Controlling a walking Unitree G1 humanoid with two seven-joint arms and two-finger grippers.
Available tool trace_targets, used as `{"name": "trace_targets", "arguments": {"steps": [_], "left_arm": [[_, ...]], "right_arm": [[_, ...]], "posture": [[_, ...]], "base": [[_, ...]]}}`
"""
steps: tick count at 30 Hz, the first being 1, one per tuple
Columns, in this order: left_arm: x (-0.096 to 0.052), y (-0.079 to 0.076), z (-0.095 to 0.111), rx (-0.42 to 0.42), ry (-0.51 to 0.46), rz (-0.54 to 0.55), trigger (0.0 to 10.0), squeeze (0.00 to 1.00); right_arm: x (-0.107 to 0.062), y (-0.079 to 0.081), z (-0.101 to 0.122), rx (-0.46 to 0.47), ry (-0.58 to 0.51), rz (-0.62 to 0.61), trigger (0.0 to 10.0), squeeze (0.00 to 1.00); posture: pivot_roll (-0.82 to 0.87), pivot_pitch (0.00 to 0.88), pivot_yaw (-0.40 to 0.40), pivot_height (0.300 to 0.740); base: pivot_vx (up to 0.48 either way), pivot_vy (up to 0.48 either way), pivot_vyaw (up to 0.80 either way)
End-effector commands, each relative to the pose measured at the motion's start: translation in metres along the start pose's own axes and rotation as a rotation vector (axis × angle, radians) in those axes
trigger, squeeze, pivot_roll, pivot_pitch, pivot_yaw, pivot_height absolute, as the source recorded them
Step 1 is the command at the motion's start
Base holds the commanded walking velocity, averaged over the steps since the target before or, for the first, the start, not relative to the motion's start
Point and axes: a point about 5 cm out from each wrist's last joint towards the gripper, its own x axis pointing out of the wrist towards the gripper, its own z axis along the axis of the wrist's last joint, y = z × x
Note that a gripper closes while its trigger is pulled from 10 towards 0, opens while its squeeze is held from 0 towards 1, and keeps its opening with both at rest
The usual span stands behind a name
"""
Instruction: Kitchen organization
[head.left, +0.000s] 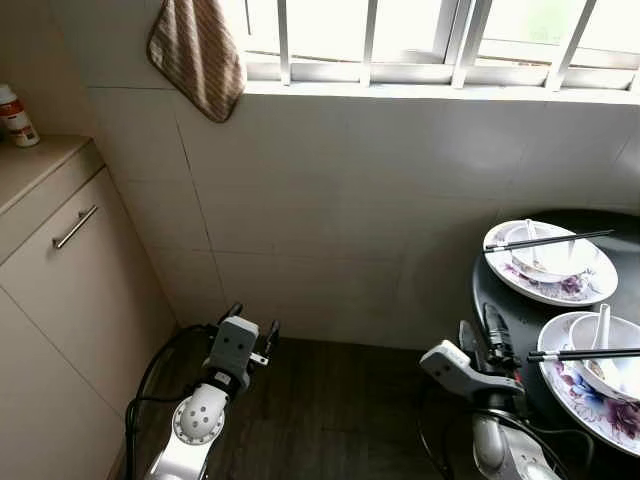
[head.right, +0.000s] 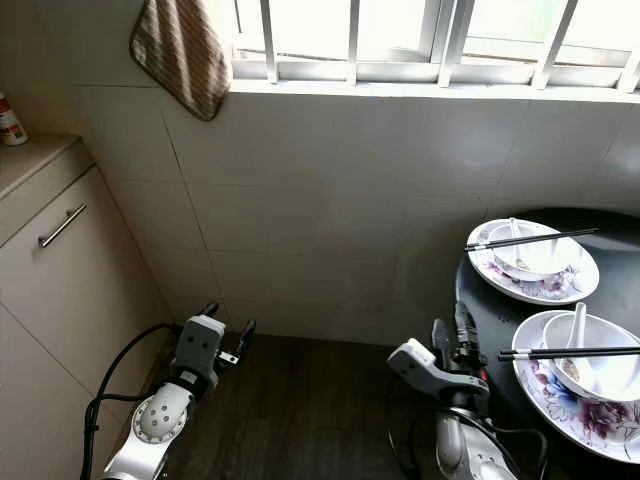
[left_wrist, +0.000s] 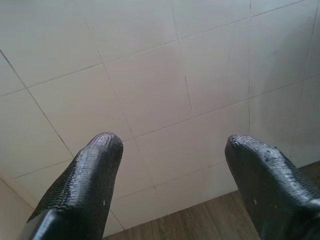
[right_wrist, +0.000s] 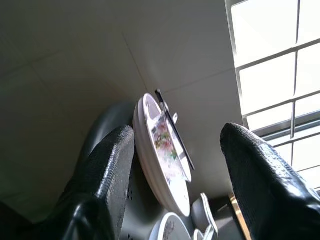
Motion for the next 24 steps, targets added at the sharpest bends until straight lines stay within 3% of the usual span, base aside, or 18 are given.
{"name": "trace_targets", "arguments": {"steps": [1, 17, 24], "left_arm": [[0.001, 0.001, 0.001, 0.006, -0.009, -0.007, 10.0, 0.00], [0.002, 0.000, 0.000, -0.005, 0.000, -0.013, 10.0, 0.00], [0.003, 0.000, -0.001, -0.007, 0.004, -0.017, 10.0, 0.00]], "right_arm": [[0.000, -0.001, -0.005, -0.005, 0.031, 0.010, 10.0, 0.00], [-0.003, -0.008, -0.033, -0.028, 0.199, 0.008, 10.0, 0.00], [-0.004, -0.009, -0.038, -0.053, 0.210, 0.018, 10.0, 0.00]], "posture": [[0.00, 0.000, 0.016, 0.740], [-0.01, 0.000, 0.013, 0.740], [-0.01, 0.000, 0.011, 0.740]], "base": [[0.000, 0.000, 0.00], [0.000, 0.000, 0.00], [0.000, 0.000, 0.00]]}}
